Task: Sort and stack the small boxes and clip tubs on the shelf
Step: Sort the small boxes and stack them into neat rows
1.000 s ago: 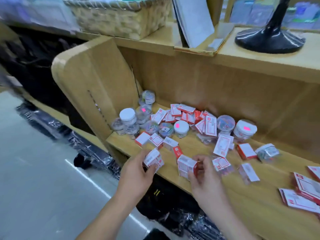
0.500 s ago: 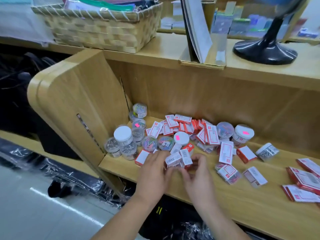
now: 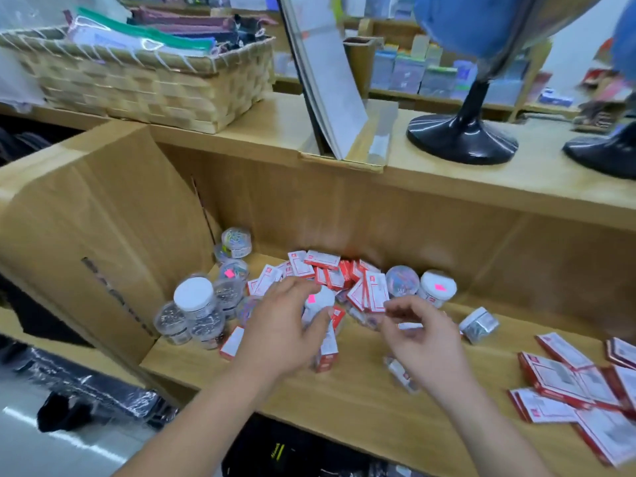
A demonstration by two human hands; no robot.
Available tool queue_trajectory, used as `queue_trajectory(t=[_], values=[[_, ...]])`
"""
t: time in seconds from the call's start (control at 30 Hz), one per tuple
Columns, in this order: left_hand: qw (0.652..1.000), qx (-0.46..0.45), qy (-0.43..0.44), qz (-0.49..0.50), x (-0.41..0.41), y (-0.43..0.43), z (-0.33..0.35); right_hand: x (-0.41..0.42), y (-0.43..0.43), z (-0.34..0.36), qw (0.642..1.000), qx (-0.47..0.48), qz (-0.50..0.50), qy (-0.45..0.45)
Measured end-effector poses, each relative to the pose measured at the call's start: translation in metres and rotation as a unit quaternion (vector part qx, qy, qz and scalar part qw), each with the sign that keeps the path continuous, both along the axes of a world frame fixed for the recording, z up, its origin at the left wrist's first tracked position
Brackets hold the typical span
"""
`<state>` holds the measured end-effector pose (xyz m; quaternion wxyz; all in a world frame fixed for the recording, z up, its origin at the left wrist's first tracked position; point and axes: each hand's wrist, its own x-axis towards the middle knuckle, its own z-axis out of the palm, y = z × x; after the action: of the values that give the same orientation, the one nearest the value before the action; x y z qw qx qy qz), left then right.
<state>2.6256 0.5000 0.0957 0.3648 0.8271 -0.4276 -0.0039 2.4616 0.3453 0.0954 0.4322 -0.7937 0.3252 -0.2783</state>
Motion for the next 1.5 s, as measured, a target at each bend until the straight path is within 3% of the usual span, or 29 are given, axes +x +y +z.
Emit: queue_trajectory(t=[0.13,0.23,0.4,0.57,0.67,0.8,0.9,1.0,1.1,1.27,1.4,1.5], values=[[0.996,0.03,-0.024,-0.082,-0.019,-0.066,0.006,-0.021,-0.053,-0.007,0.99,-0.104,-0.089,0.042],[0.987,0.073,-0.073,-0.121,-0.024,-0.117,0.009,-0.032,-0.089,-0.017,0.969,-0.191,-0.098,0.125],[0.968,0.173,-0.104,-0.146,-0.026,-0.158,-0.002,-0.034,-0.111,-0.028,0.971,-0.169,-0.059,0.159],[0.976,0.139,-0.098,-0.135,-0.023,-0.163,-0.012,-0.033,-0.114,-0.02,0.97,-0.152,-0.077,0.174],[0.985,0.086,-0.069,-0.134,-0.024,-0.151,-0.009,-0.034,-0.109,-0.012,0.962,-0.205,-0.086,0.157],[0.999,-0.025,-0.01,-0.046,-0.004,-0.108,-0.005,-0.01,-0.09,0.005,0.964,-0.263,0.001,0.043],[0.999,-0.012,-0.005,0.044,0.027,-0.07,-0.008,0.024,-0.076,0.007,0.965,-0.244,0.084,0.038],[0.988,0.107,0.009,0.114,0.059,-0.04,-0.006,0.057,-0.066,0.003,0.963,-0.222,0.135,0.073],[0.968,0.214,0.025,0.125,0.082,-0.027,-0.005,0.084,-0.062,0.007,0.943,-0.246,0.157,0.16],[0.952,0.288,0.002,0.102,0.103,-0.031,-0.009,0.118,-0.058,0.011,0.902,-0.265,0.191,0.282],[0.964,0.249,-0.017,0.088,0.113,-0.032,-0.011,0.125,-0.059,0.006,0.887,-0.27,0.2,0.317],[0.982,0.148,0.076,0.084,0.118,-0.036,-0.009,0.129,-0.058,0.007,0.869,-0.283,0.199,0.354]])
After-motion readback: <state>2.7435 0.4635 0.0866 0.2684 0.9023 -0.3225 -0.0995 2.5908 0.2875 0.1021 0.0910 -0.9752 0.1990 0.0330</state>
